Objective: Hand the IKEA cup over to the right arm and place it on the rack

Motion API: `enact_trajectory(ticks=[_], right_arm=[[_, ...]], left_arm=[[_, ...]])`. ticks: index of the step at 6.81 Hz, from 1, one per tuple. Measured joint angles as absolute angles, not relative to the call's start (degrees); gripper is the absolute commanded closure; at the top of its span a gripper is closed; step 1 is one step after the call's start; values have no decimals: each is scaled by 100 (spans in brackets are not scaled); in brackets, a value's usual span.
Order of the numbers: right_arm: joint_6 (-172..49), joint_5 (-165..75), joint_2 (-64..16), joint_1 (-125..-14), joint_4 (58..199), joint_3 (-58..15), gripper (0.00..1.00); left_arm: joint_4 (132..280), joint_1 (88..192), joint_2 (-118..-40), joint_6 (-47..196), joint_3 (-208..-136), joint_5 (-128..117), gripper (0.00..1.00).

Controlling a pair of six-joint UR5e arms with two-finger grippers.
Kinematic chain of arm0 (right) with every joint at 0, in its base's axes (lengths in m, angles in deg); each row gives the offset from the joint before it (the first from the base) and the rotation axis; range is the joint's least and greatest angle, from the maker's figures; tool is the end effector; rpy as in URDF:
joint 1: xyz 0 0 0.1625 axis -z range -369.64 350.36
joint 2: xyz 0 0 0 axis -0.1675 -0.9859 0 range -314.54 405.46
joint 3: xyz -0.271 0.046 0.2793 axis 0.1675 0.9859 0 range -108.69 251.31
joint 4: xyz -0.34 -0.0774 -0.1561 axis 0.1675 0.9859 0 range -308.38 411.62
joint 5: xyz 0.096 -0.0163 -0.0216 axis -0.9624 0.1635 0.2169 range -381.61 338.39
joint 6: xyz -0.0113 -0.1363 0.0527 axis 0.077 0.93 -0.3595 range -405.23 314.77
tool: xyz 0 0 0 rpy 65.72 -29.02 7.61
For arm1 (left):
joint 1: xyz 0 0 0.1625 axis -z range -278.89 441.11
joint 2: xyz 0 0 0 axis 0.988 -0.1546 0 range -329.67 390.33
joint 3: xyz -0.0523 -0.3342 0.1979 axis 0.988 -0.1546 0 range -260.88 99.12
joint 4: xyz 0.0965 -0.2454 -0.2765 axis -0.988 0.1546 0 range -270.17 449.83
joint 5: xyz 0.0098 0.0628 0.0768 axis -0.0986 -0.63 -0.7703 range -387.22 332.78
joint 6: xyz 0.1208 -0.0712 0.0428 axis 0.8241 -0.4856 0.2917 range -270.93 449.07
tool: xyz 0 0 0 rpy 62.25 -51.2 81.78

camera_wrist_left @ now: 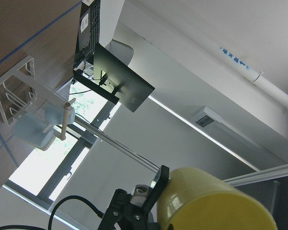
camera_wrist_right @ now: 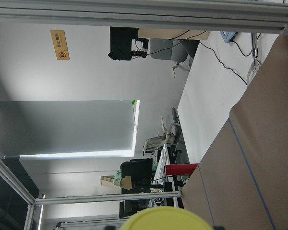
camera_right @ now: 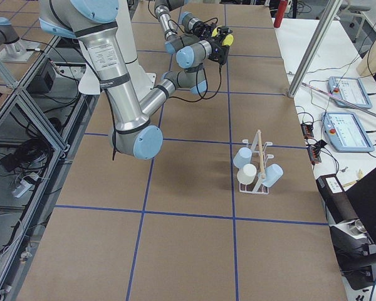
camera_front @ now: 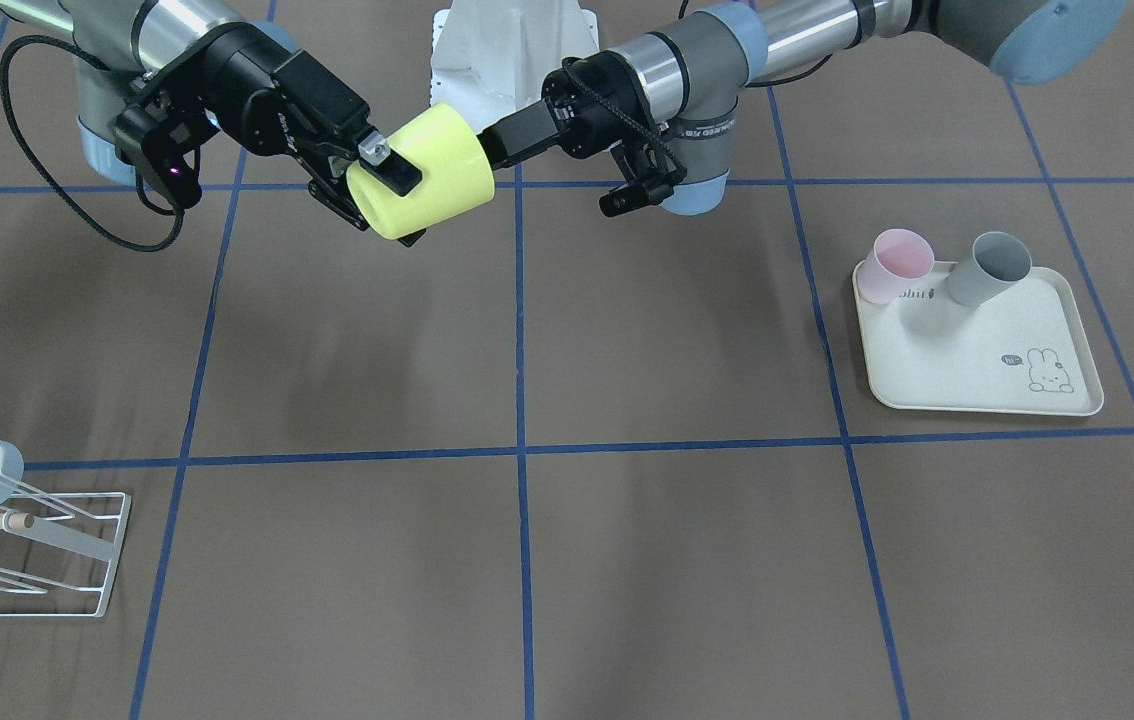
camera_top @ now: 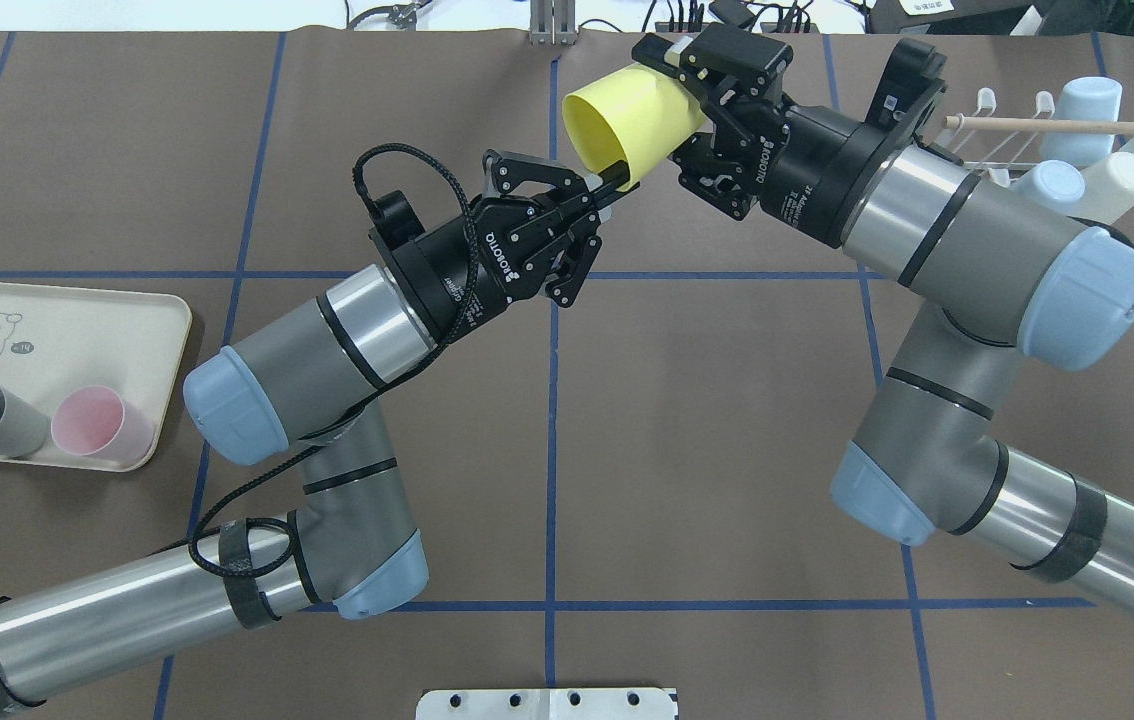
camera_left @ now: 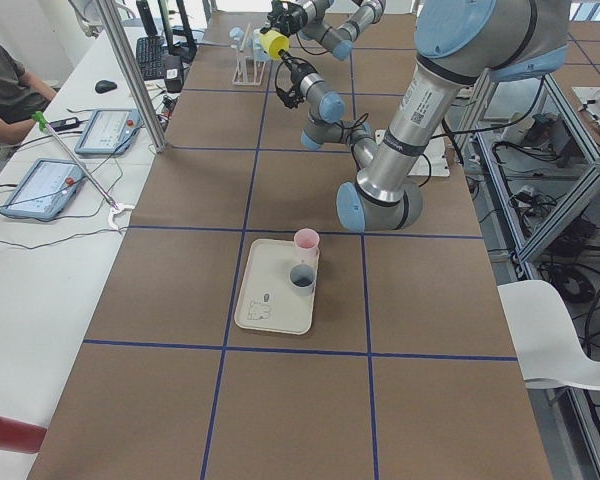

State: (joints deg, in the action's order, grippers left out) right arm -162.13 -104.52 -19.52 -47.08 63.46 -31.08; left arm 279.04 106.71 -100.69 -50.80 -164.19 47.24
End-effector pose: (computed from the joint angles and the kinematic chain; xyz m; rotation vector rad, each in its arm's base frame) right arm -0.3354 -0.4474 0.1474 0.2763 -2.0976 0.8199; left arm 0.4545 -0.4091 0.0866 -0.3827 2.4759 -0.9268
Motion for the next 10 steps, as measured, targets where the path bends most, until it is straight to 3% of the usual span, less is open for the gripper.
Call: enact_trajectory(ticks=[6, 10], right_arm=[[-15878, -10278, -1991, -4926, 6519, -3115, 100], [-14308, -9532, -2176, -5311, 7919, -3184, 100]], left_arm=[[27923, 10743, -10024, -4823, -16488, 4783, 0], [27526, 11228, -9481, -4088, -16900, 5323, 0]])
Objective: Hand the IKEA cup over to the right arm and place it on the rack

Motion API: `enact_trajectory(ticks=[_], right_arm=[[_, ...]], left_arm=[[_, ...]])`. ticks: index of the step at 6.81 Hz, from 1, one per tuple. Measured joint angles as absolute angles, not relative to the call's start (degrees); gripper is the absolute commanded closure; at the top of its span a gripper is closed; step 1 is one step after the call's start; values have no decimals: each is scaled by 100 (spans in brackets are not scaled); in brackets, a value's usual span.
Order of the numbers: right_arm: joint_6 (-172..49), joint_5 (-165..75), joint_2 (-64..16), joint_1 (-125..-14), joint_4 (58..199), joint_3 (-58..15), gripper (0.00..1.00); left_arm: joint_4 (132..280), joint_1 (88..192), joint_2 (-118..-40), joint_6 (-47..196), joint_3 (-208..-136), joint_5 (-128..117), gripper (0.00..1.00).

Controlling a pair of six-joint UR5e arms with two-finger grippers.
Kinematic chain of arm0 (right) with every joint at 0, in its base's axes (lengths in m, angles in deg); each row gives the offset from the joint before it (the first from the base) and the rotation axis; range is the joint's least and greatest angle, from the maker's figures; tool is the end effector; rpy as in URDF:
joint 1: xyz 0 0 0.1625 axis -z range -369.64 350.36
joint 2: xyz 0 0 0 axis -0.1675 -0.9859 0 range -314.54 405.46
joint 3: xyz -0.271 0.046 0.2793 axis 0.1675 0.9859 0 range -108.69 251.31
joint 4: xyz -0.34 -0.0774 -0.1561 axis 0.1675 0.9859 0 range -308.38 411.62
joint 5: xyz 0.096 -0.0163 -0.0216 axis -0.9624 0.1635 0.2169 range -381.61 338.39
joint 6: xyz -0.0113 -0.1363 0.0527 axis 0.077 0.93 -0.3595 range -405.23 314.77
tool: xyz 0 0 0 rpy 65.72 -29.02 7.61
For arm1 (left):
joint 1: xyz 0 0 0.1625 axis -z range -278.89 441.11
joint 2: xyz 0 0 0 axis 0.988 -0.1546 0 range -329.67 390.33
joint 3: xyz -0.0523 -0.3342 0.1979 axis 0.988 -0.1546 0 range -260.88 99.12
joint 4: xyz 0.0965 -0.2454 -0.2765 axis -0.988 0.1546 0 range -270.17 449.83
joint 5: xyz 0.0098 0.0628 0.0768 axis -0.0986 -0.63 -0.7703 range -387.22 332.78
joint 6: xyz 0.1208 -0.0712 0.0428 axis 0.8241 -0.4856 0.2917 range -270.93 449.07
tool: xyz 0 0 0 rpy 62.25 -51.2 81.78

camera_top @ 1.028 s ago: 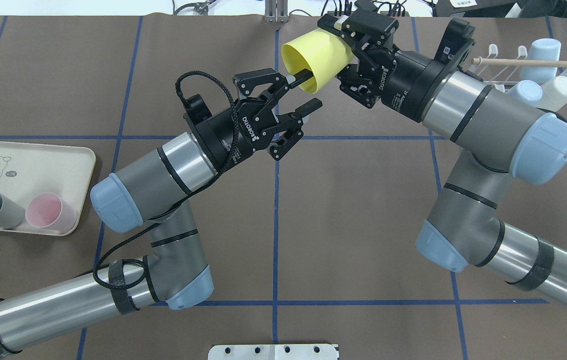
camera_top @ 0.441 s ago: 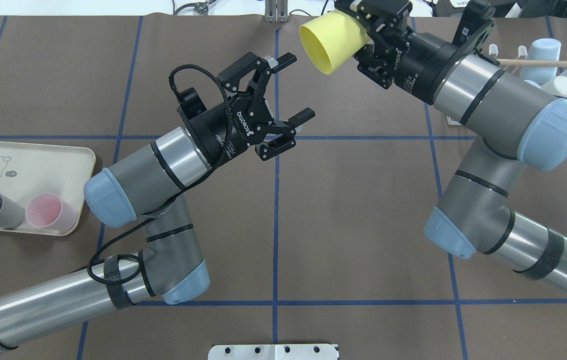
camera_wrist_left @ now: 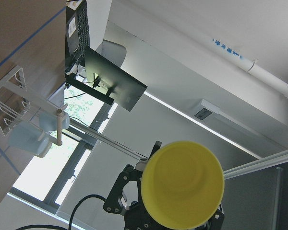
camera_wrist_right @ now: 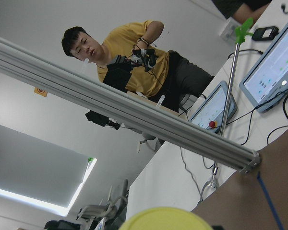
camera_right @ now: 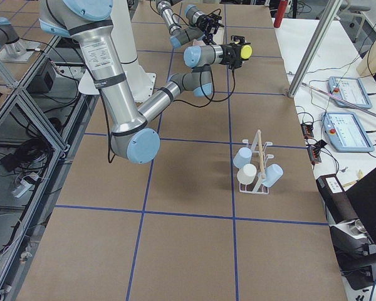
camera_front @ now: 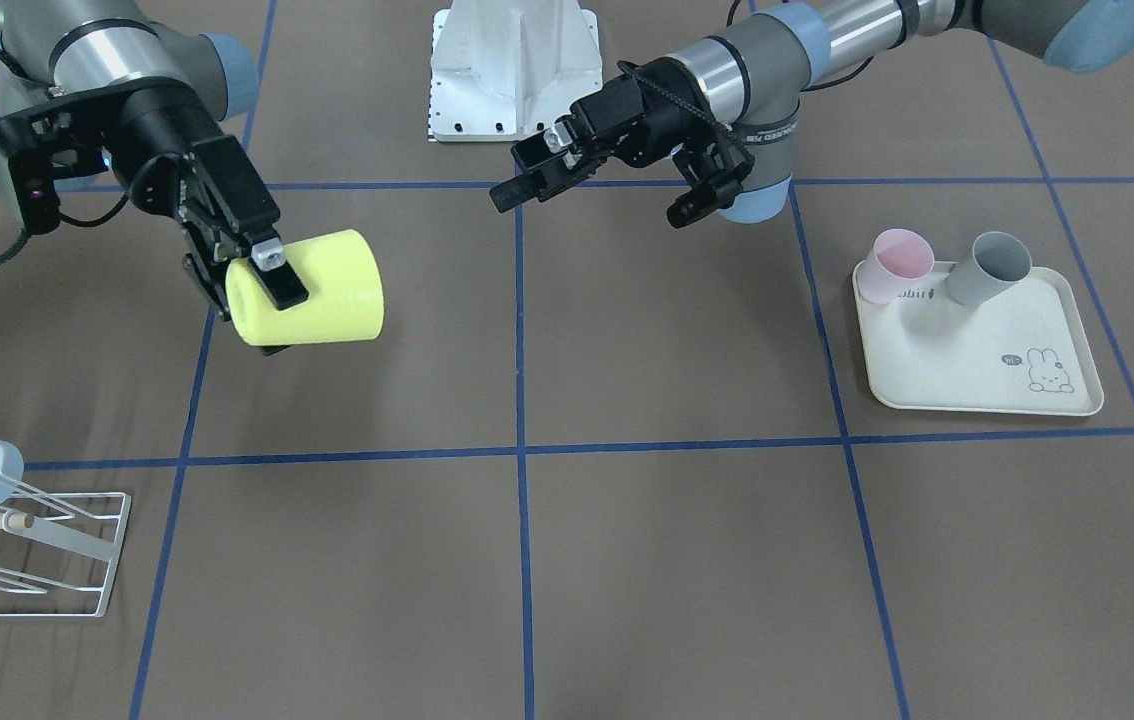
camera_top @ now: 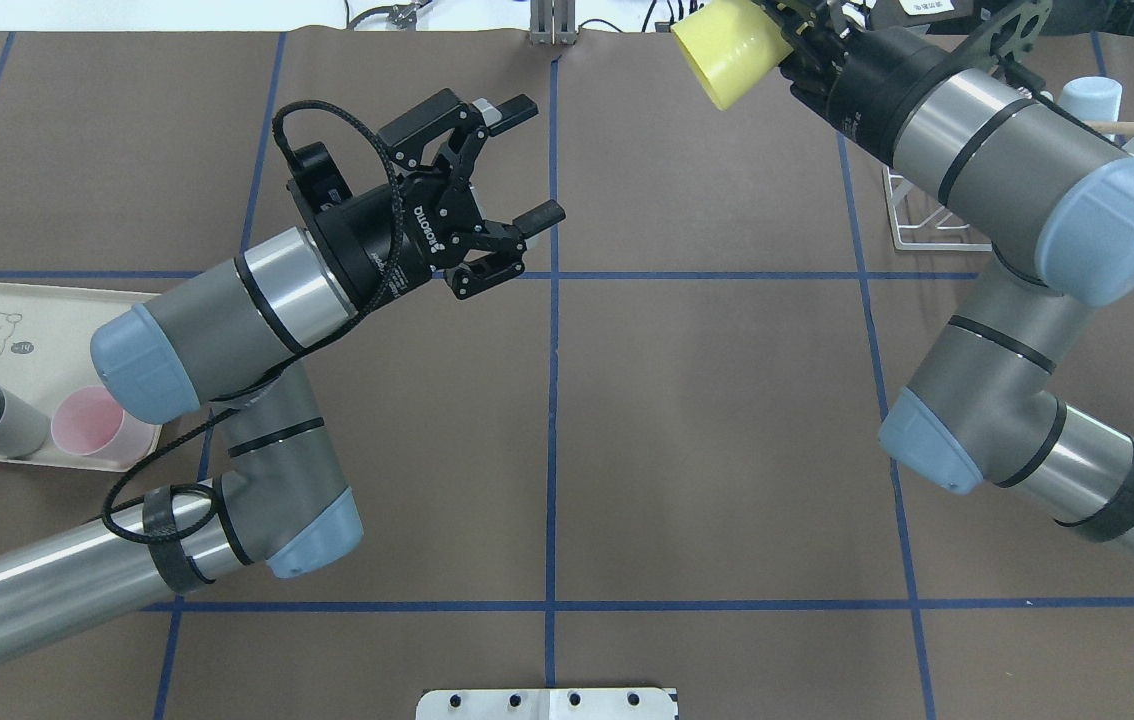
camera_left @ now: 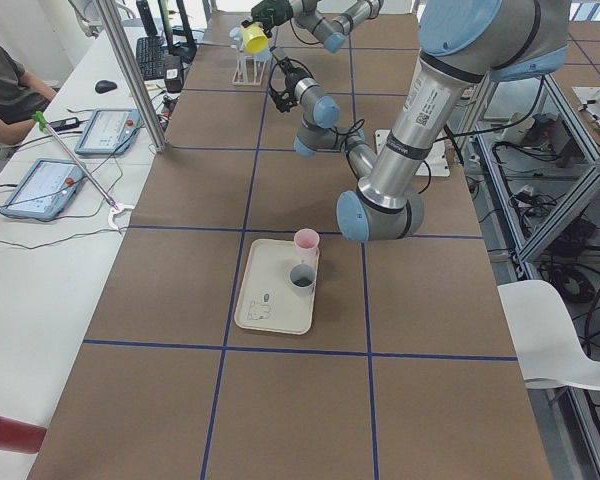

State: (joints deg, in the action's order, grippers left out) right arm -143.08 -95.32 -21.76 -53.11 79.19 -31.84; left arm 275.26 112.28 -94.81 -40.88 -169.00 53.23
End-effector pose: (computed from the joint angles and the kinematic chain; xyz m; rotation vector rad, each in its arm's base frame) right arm -0.2910 -0.5162 0.1946 0.7552 -1.6303 0.8968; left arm 0.4109 -0.4327 0.1184 -0.0870 2.3762 -0.8250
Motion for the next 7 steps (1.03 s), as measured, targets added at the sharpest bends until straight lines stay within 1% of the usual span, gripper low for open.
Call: enact_trajectory(ticks=[1, 4, 5, 7], right_arm=[[-13890, -9007, -2182, -5323, 8488, -3211, 100], [-12828, -7586, -2242, -5333, 10384, -3296, 100], [-12368, -7260, -2355, -5361, 10893, -3299, 100], [-10997, -7070, -2869, -5646, 11273, -3283, 100]], left_arm=[[27041, 11419, -9430, -3808, -17092, 5462, 0], [24683, 11730, -9294, -2694, -18286, 5599, 0], [24197, 11834, -9176, -2541, -18533, 5597, 0], [23295, 11987, -8664, -1501, -19242, 5613, 0]])
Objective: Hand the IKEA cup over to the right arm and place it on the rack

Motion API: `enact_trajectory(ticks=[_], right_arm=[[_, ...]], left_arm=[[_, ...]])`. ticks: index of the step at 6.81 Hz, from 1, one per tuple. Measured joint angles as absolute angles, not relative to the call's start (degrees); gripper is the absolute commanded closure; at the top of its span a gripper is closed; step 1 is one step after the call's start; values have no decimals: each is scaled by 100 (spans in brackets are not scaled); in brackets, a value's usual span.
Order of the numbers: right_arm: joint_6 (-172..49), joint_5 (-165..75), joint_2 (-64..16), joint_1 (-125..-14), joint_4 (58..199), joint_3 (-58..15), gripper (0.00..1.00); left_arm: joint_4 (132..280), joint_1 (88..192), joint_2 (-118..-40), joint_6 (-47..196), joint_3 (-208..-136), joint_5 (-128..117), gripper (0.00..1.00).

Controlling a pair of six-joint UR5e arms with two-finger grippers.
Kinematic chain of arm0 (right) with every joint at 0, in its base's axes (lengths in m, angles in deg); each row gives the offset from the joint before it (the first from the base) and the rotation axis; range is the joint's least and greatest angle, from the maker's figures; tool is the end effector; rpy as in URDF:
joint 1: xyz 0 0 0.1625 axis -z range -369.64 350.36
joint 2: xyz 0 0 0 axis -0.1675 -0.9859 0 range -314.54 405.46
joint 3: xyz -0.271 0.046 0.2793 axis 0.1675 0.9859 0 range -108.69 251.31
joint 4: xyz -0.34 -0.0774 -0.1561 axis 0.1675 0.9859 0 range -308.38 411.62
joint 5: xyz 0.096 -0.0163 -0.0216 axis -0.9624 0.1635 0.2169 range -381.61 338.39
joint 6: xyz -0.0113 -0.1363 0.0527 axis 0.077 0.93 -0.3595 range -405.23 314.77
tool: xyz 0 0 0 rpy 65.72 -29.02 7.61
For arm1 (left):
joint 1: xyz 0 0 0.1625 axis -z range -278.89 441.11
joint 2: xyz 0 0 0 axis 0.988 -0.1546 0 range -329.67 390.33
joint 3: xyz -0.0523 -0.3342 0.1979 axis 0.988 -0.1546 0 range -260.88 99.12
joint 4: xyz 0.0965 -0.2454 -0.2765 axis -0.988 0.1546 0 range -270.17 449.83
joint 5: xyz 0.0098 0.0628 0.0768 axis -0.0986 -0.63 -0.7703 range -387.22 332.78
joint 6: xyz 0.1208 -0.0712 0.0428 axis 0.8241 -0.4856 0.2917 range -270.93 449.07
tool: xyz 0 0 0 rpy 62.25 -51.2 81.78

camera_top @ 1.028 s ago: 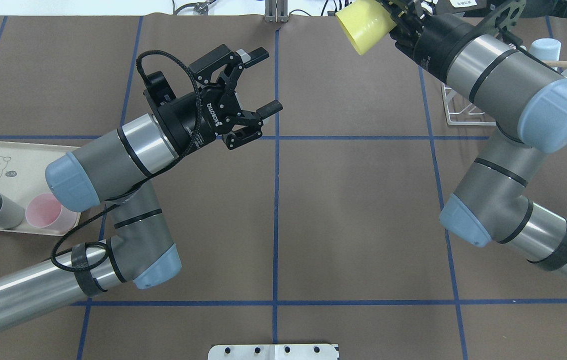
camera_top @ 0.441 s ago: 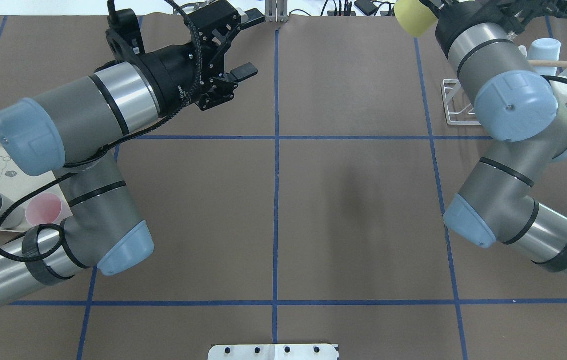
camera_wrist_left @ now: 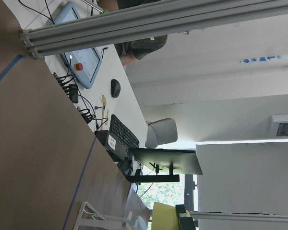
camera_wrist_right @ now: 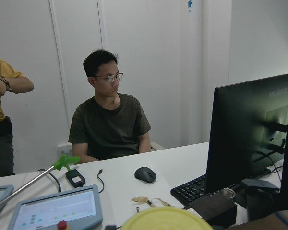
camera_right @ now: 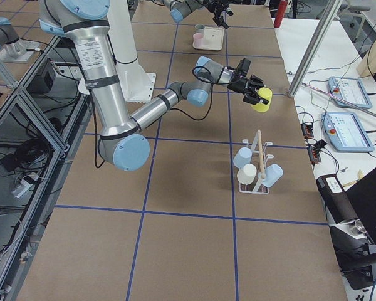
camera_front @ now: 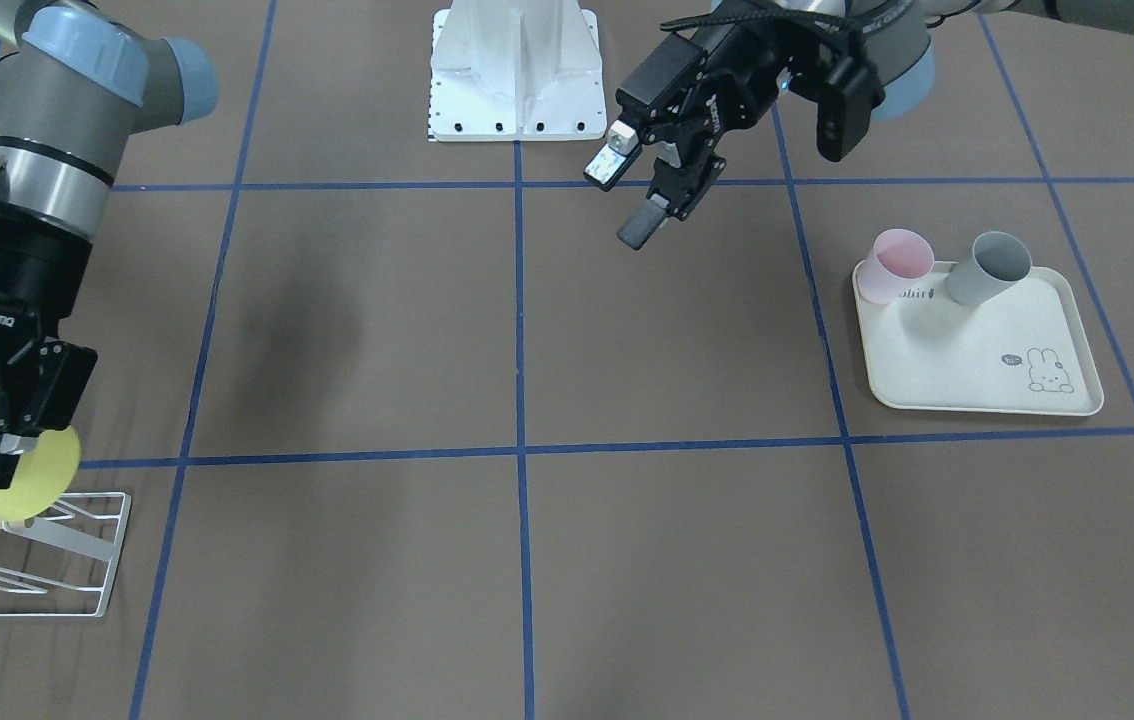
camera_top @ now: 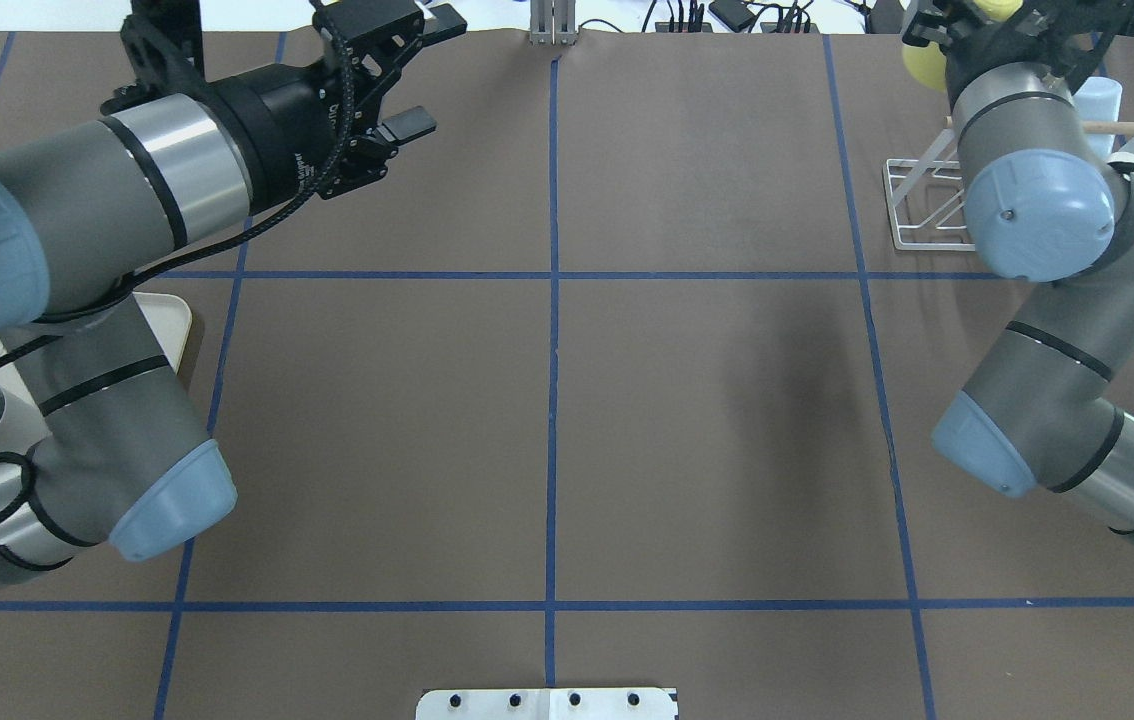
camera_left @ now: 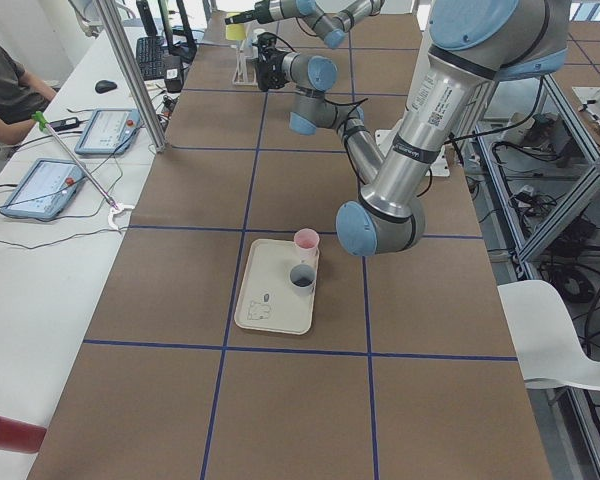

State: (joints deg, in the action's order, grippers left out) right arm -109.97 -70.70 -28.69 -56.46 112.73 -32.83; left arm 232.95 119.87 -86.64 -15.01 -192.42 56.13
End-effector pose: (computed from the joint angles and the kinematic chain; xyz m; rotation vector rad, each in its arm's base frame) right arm -0.2184 -0.5678 0.3324 1.1216 -0.4194 0.6970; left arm 0.3251 -0.4536 0.1165 0.4770 1.7747 -0.7613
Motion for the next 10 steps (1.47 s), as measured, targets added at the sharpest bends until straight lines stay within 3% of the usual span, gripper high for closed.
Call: enact_trajectory(ticks=[3, 5, 10], right_arm=[[-10116, -7612, -3216, -6241, 10964, -2985, 100], [-9969, -7984, -3181, -6471, 9626, -1996, 100], [-9771, -8278, -2754, -6637, 8854, -966, 100]], left_arm=[[22737, 12366, -7828, 48, -19849, 5988, 0], [22716, 12948, -7379, 732, -20000, 6724, 0], [22720, 13146, -7180, 907, -20009, 6991, 0]])
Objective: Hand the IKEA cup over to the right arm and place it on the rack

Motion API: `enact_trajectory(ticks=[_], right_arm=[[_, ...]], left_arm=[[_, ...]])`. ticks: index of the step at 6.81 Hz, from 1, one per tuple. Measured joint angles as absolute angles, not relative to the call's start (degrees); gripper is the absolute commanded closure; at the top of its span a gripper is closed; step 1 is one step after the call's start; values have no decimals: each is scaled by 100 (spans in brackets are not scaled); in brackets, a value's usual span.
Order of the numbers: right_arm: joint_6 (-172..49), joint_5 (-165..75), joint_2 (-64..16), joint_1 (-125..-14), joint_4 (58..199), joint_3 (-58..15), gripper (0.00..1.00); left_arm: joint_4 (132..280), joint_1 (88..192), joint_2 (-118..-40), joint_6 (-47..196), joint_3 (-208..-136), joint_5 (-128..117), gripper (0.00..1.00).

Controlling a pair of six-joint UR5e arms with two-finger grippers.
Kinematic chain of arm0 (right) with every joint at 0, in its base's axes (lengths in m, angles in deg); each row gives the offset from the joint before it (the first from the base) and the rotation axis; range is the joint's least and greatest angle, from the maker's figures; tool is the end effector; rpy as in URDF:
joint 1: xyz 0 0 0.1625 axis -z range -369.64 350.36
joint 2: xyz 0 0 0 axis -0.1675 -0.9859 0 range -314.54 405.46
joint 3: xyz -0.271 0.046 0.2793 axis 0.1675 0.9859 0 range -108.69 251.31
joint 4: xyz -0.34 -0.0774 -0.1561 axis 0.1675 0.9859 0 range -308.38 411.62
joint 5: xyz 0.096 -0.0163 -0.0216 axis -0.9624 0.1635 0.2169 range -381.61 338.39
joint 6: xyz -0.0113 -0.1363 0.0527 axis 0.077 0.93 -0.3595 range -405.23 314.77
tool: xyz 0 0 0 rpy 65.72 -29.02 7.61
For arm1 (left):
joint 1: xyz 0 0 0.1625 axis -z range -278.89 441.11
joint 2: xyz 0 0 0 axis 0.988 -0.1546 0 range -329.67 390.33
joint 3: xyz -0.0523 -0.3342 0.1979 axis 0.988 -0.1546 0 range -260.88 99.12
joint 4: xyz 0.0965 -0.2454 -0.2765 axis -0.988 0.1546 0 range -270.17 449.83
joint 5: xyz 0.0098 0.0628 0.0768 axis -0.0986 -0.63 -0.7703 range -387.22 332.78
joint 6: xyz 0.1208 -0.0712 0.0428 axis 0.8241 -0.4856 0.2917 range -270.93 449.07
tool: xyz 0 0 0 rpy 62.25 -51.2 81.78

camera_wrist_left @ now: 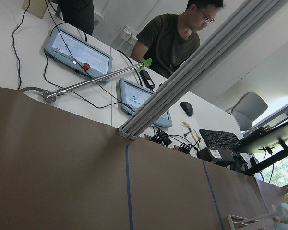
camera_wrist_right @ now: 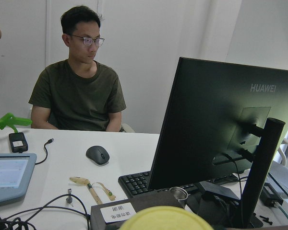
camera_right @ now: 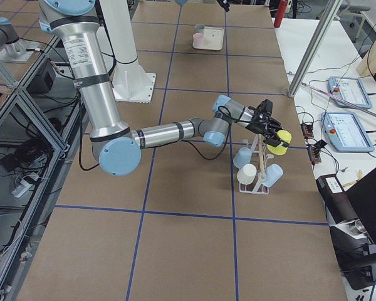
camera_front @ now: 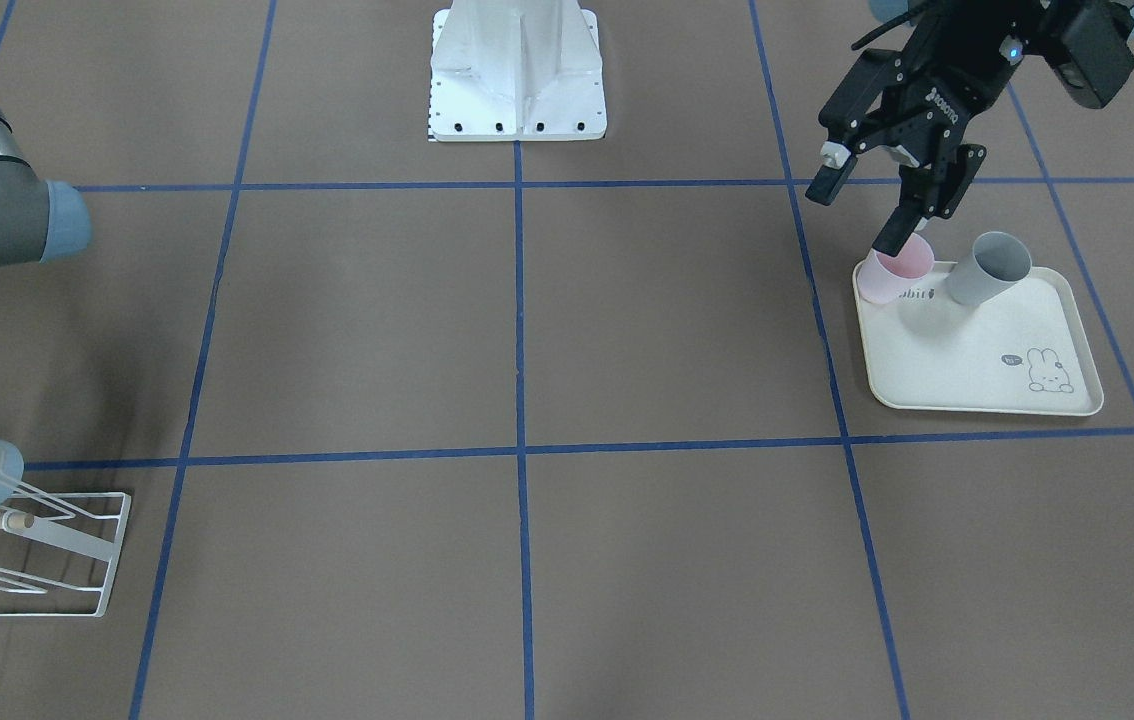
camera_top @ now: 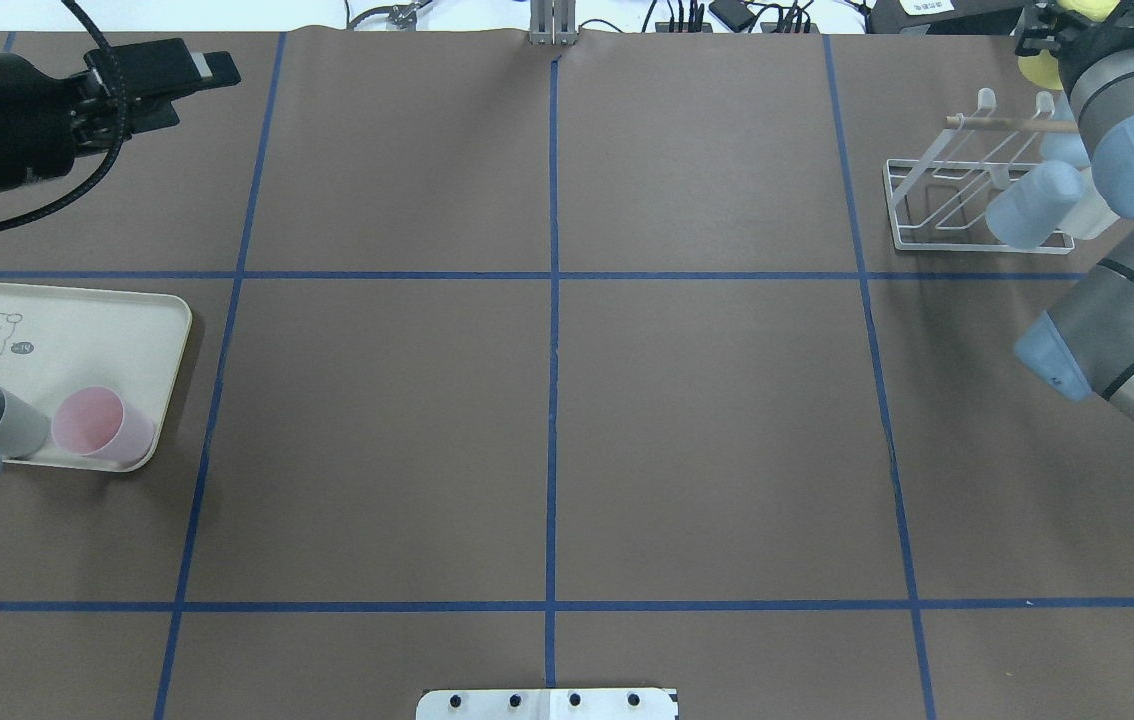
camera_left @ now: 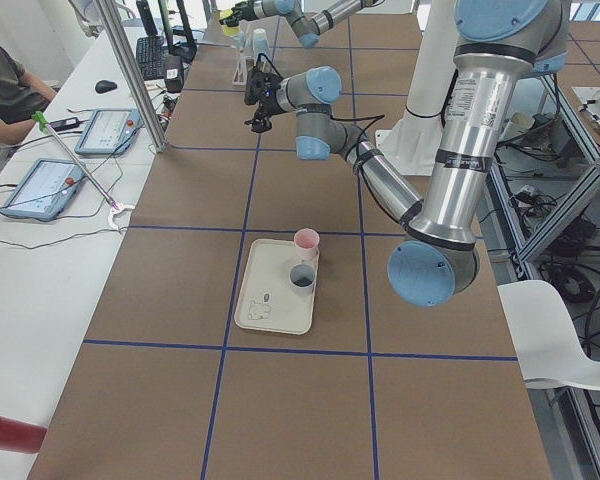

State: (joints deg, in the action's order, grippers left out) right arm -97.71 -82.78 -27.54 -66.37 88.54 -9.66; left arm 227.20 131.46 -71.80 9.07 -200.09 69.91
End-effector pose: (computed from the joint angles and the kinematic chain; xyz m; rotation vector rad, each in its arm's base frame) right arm -0.1750 -0.6384 0.4625 1.0856 -0.3807 0.5656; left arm 0.2298 -0.4575 0.2127 0.6996 1.4018 -0.4601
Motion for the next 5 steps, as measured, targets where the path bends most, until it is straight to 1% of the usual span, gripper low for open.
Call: enact_trajectory(ticks=[2, 5], right_arm=[[-9770, -8324, -2676, -6635, 8844, -819, 100], [-9753, -8337, -2787, -6599, 8765, -787, 100]], left_arm=[[22726, 13141, -7172, 901, -19997, 6998, 0], [22731, 13131, -7171, 908, -19979, 7001, 0]])
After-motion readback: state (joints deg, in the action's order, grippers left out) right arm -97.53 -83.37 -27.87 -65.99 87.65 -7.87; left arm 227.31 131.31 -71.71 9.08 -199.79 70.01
